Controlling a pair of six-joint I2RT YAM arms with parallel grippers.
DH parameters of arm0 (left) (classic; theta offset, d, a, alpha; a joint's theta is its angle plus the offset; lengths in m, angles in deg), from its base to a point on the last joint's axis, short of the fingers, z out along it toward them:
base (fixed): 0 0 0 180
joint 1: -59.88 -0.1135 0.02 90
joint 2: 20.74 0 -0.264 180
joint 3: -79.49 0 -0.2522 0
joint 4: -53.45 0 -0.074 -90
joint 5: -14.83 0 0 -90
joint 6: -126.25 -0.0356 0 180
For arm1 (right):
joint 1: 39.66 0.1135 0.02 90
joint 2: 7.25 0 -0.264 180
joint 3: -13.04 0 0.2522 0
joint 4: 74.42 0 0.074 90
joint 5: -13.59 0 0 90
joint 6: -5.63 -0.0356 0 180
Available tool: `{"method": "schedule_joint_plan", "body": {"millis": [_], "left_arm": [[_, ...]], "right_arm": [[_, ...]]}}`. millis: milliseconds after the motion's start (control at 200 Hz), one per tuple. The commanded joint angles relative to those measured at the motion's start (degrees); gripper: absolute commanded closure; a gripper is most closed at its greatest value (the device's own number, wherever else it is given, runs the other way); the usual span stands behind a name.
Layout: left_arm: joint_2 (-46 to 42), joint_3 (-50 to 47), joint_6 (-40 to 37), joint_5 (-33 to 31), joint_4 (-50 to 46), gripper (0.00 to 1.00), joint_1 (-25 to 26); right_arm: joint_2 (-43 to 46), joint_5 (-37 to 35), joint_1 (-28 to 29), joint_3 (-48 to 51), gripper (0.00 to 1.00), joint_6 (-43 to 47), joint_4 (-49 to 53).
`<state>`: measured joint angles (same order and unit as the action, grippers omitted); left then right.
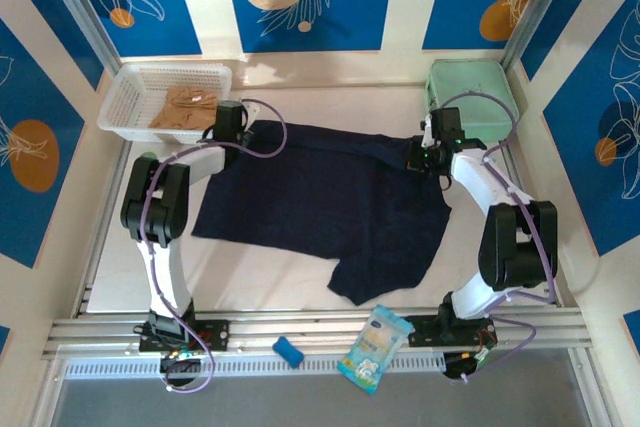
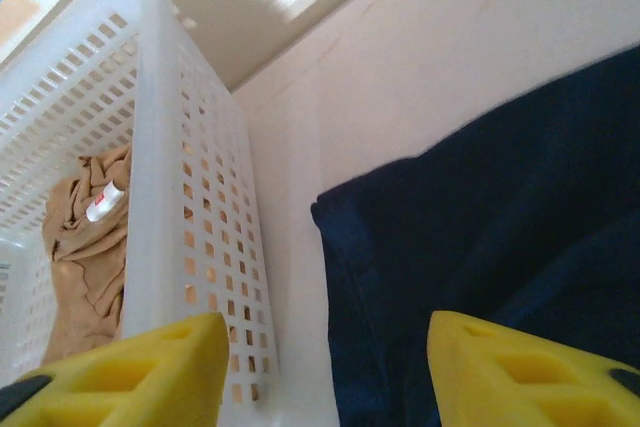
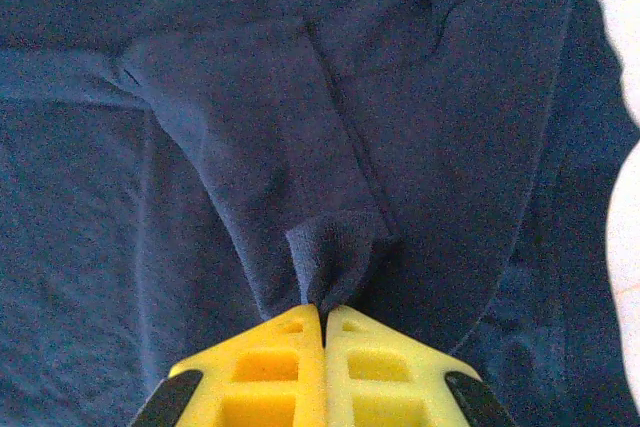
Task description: Fold and stack the t-shirts
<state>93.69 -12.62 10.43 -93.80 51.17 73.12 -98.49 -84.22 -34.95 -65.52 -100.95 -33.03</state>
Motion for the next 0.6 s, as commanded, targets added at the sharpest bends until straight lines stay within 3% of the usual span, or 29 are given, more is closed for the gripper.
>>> {"method": "schedule_joint_plan", "body": {"millis": [0,420,520,595], "left_arm": [[-2.71,-0.76,1.43,-0.22,-2.69,0.41,-0.36],[-3.61,7.1,5.58,6.5,-10.29,0.08,1.42],[-4.01,9.33,6.52,6.65,-11.41,0.0,2.55],[-5.16,11.35,6.75,6.55,-13.12,0.01,3.8]], "right_arm": [[-2.45,-3.17,1.03,-0.83,1.0,-0.86,4.26],[-11.01,-3.02,2.39,-5.24,1.0,-2.42,11.82],[-11.77,-2.24,2.75,-7.29,0.77,-1.72,14.9],[-11.06,-1.43,2.89,-9.26,0.58,-0.94,17.83]]}}
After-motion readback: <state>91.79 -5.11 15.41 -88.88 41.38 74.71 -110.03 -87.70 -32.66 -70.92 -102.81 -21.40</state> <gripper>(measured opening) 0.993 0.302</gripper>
